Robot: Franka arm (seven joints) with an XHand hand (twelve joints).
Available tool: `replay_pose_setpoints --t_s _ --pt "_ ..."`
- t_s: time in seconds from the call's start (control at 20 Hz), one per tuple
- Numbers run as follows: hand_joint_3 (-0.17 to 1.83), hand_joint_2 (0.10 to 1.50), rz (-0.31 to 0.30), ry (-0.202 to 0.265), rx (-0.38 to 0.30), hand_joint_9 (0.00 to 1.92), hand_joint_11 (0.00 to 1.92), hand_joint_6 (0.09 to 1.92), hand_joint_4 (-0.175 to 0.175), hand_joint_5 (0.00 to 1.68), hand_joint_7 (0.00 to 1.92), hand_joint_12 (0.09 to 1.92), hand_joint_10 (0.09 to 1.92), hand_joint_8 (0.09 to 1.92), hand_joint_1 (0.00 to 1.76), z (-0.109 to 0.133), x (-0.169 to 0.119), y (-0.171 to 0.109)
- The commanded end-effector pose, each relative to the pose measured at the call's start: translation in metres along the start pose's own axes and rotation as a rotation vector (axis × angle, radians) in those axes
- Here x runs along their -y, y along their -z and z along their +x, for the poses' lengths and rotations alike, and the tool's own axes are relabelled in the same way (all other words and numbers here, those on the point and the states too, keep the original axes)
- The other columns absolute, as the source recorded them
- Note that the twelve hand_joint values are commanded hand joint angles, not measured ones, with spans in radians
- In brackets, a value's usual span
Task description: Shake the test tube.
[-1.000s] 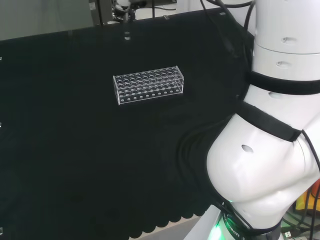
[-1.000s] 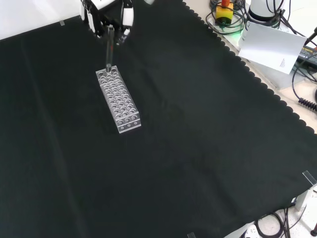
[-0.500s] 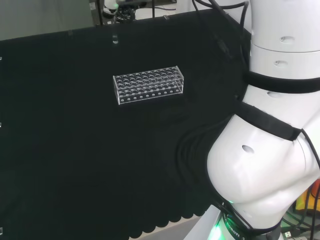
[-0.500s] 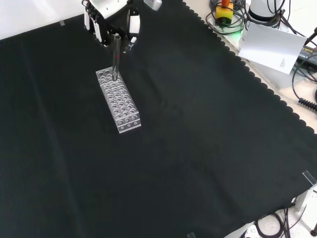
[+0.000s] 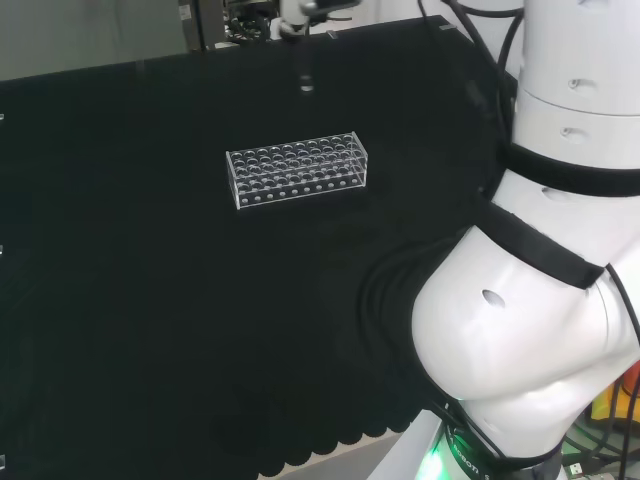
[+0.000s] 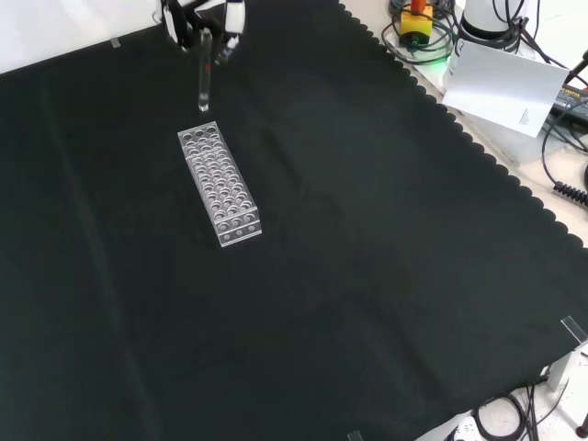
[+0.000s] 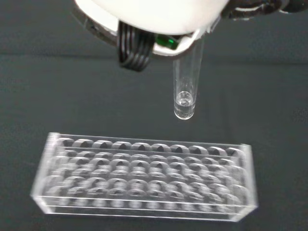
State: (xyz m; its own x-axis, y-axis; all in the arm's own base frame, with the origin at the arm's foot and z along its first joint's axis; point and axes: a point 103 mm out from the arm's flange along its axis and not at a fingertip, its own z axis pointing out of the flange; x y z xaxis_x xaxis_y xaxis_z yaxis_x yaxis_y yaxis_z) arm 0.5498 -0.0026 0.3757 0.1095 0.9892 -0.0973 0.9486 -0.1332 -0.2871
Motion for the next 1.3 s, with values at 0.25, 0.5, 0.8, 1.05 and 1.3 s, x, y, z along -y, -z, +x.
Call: replay_pose_setpoints --t_s 0.25,0.5,0.8,1.05,1.3 --pt "0.66 0.62 0.006 -0.189 0.042 1.7 1.05 0.45 -0.175 1.39 1.86 1.04 0.31 0.42 1.22 -0.098 0.015 -0.004" --pt "0.66 0.62 -0.013 -0.214 0.035 1.7 1.05 0.45 -0.175 1.39 1.86 1.04 0.31 0.42 1.22 -0.108 0.015 0.004" --pt "0.66 0.62 -0.005 -0.148 0.012 1.7 1.05 0.45 -0.175 1.39 1.86 1.04 0.31 0.42 1.22 -0.077 0.009 -0.002" --pt "0.66 0.62 0.002 -0.058 -0.02 1.7 1.05 0.45 -0.175 1.39 1.86 1.04 0.31 0.42 1.22 -0.032 0.005 -0.007" --pt "0.66 0.62 -0.003 0.026 -0.047 1.7 1.05 0.45 -0.175 1.39 1.86 1.04 0.31 0.42 1.22 0.011 0.001 -0.005"
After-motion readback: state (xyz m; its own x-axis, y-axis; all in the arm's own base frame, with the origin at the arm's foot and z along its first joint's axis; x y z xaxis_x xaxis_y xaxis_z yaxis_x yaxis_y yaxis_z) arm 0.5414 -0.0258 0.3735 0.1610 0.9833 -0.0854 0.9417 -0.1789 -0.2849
